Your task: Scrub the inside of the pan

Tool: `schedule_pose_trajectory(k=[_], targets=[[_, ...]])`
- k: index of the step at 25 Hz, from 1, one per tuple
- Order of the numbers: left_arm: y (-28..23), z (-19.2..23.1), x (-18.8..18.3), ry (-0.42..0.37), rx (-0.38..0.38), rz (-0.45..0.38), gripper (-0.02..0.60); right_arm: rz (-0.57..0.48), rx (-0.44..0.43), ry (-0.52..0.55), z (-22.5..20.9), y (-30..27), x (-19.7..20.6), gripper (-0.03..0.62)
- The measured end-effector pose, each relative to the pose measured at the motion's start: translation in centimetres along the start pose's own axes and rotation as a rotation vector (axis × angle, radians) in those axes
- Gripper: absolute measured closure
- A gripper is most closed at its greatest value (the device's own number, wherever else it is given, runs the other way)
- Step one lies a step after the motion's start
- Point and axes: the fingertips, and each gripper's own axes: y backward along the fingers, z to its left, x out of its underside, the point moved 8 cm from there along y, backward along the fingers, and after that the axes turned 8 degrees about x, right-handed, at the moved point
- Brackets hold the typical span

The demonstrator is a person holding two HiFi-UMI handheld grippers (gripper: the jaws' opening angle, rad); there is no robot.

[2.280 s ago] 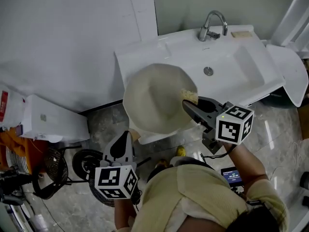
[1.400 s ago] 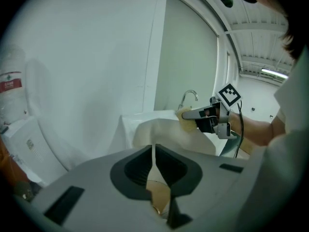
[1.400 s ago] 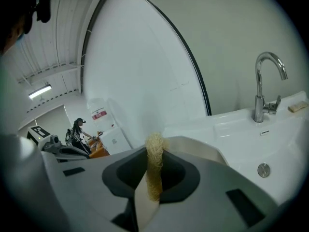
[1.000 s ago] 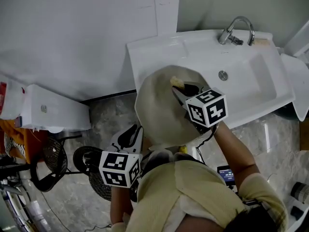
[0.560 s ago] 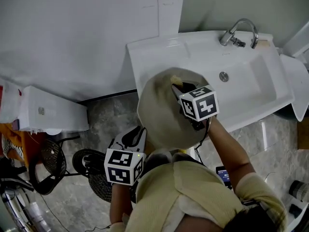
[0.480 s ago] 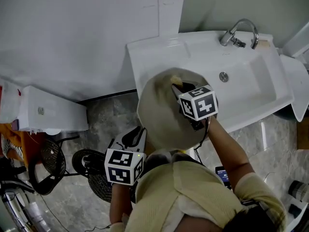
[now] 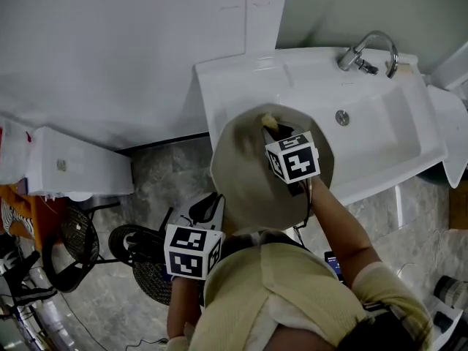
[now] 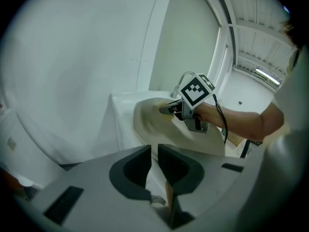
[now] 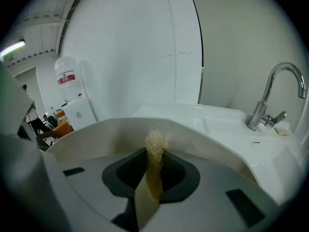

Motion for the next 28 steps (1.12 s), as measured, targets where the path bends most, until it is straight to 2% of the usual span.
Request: schedule_pose_trajectory(k=[8,28], targets=[[-0.2,0.3,0.0,0.016,0.015,0.011,0.501,0.019,-0.029,0.015,1.1,-1.2,0.3,0.520],[-0.4,0.3,-0.1,0.011,0.019,0.024,0.503,0.022,-0.225,0.164,6.7,-1.6,0.4,0.520]])
